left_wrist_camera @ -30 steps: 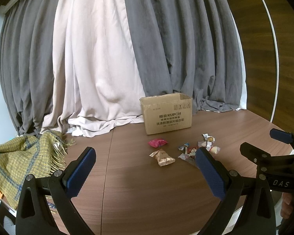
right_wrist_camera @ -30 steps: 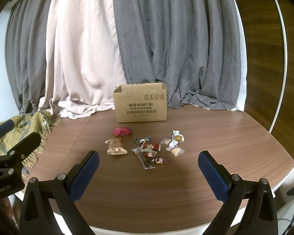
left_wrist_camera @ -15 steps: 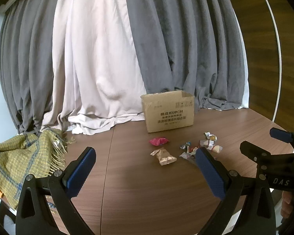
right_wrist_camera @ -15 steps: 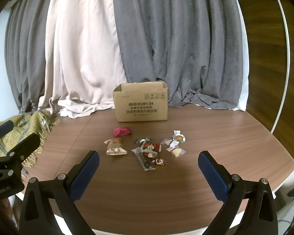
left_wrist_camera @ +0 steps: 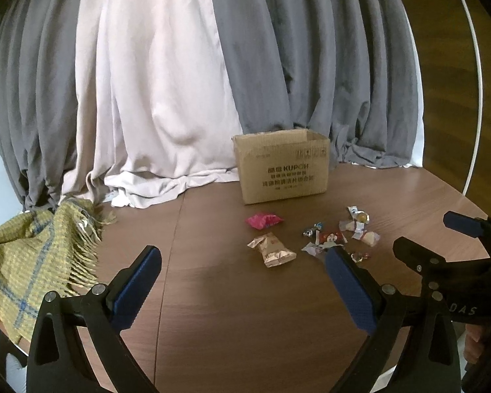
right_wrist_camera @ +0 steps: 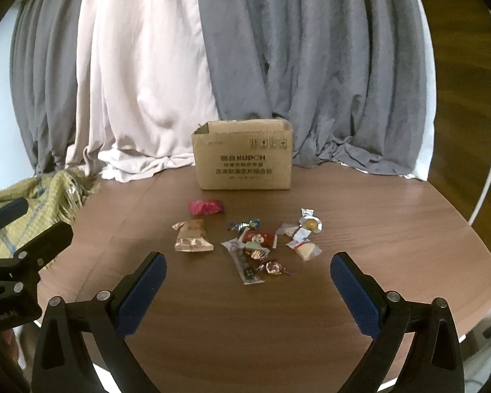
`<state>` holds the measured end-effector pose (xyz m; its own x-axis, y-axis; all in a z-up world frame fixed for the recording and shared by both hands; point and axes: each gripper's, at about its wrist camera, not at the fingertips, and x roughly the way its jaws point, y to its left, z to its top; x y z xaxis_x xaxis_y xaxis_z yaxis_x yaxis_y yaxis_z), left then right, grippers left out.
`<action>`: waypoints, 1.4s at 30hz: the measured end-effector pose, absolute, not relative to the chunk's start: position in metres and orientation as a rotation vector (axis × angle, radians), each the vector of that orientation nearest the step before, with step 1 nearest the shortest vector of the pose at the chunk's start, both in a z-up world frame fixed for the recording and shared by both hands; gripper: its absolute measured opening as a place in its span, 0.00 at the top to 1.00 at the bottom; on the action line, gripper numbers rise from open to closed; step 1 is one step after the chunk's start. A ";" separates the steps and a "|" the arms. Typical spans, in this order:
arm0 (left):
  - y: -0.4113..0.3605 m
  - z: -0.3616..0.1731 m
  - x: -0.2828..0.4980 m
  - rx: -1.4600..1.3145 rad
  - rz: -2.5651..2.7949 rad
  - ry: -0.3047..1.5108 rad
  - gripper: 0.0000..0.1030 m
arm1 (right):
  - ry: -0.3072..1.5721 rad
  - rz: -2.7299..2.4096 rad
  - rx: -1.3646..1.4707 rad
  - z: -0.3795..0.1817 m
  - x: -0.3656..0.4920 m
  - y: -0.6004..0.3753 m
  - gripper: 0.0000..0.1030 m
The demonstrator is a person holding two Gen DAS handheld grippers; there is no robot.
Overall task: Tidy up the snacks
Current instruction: 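Grasp the gold biscuit packet with the left tool while the right tool grasps the LYFEN bar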
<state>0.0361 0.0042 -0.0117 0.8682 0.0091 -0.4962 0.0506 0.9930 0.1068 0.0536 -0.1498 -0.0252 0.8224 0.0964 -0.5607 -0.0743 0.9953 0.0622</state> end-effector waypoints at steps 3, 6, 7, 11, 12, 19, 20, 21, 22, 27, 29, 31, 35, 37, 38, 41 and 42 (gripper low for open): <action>-0.002 -0.020 0.051 0.112 -0.013 0.547 0.07 | 0.619 0.109 0.049 -0.033 0.069 -0.155 0.05; -0.007 -0.026 0.066 0.099 -0.004 0.573 0.15 | 0.644 0.134 0.045 -0.040 0.086 -0.158 0.10; -0.009 -0.029 0.072 0.097 0.001 0.582 0.16 | 0.650 0.146 0.045 -0.043 0.092 -0.159 0.15; -0.014 -0.037 0.093 0.079 0.004 0.622 0.24 | 0.678 0.202 0.041 -0.055 0.112 -0.160 0.23; -0.015 -0.040 0.098 0.072 0.004 0.636 0.25 | 0.692 0.222 0.045 -0.058 0.118 -0.161 0.28; -0.005 -0.055 0.129 0.043 -0.050 0.714 0.31 | 0.794 0.302 0.051 -0.082 0.152 -0.153 0.47; -0.004 -0.057 0.133 0.040 -0.064 0.723 0.31 | 0.806 0.307 0.054 -0.085 0.155 -0.150 0.47; -0.002 -0.061 0.141 0.038 -0.086 0.743 0.33 | 0.816 0.311 0.054 -0.089 0.158 -0.147 0.48; 0.000 -0.064 0.149 0.037 -0.107 0.766 0.36 | 0.824 0.309 0.050 -0.092 0.161 -0.143 0.50; 0.003 -0.082 0.178 0.039 -0.162 0.845 0.37 | 0.874 0.301 0.037 -0.105 0.171 -0.133 0.53; 0.005 -0.089 0.188 0.023 -0.189 0.873 0.38 | 0.898 0.296 0.029 -0.112 0.178 -0.130 0.54; 0.004 -0.097 0.200 0.026 -0.216 0.903 0.41 | 0.932 0.295 0.047 -0.120 0.186 -0.130 0.63; 0.002 -0.113 0.218 0.020 -0.251 0.945 0.41 | 0.980 0.298 0.050 -0.132 0.201 -0.128 0.64; 0.004 -0.123 0.224 -0.009 -0.268 0.977 0.43 | 1.005 0.306 0.052 -0.136 0.207 -0.127 0.67; 0.004 -0.126 0.227 -0.015 -0.266 0.986 0.43 | 1.016 0.313 0.053 -0.139 0.209 -0.126 0.70; 0.004 -0.138 0.236 -0.047 -0.268 1.022 0.47 | 1.041 0.326 0.040 -0.146 0.215 -0.123 0.71; 0.003 -0.143 0.239 -0.054 -0.268 1.032 0.47 | 1.045 0.326 0.037 -0.148 0.216 -0.123 0.71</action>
<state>0.2387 0.0031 -0.1430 0.4830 -0.2455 -0.8405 0.1950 0.9660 -0.1701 0.2163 -0.1233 -0.1484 0.4585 0.2818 -0.8428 -0.2469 0.9515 0.1838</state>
